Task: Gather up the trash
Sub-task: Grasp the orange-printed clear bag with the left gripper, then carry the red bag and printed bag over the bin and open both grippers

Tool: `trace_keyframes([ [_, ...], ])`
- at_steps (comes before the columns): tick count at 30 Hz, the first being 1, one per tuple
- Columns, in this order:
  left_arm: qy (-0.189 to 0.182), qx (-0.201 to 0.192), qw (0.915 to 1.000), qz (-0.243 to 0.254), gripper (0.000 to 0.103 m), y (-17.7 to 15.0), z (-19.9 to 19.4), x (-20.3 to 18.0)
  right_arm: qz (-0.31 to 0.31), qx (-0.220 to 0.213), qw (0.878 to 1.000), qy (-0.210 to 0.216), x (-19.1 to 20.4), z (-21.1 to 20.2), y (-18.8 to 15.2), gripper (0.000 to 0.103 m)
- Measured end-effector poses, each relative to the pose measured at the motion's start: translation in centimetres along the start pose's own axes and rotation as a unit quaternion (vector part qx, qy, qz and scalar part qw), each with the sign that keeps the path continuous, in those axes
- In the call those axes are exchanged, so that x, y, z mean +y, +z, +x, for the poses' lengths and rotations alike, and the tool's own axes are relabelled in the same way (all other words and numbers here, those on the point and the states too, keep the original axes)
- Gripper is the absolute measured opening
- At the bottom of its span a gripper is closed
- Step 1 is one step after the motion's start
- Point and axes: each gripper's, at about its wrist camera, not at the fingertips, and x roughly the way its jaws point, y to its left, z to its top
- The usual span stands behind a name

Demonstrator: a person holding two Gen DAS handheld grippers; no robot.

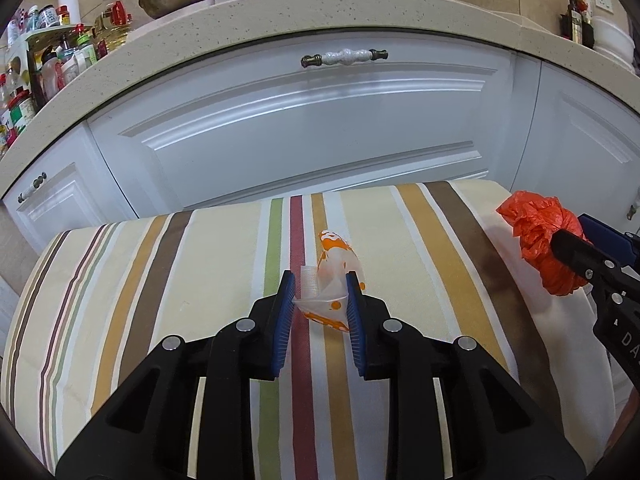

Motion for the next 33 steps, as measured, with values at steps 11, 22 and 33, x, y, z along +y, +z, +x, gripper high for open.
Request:
trace_keyframes([
  [11,-0.031,-0.017,0.9994,0.0,0.024,-1.6,-6.3,-2.8,0.022,-0.012,0.999,-0.029,-2.8,-5.3,-2.3,0.033],
  [22,-0.107,-0.026,0.9928,0.046,0.024,-4.2,-12.2,-12.6,0.078,-0.005,0.991,-0.112,-11.7,-12.8,-8.7,0.033],
  [33,-0.165,-0.018,0.9799,0.11,0.024,-6.5,-14.0,-24.2,0.139,-0.002,0.977,-0.164,-19.0,-17.1,-13.9,0.033],
])
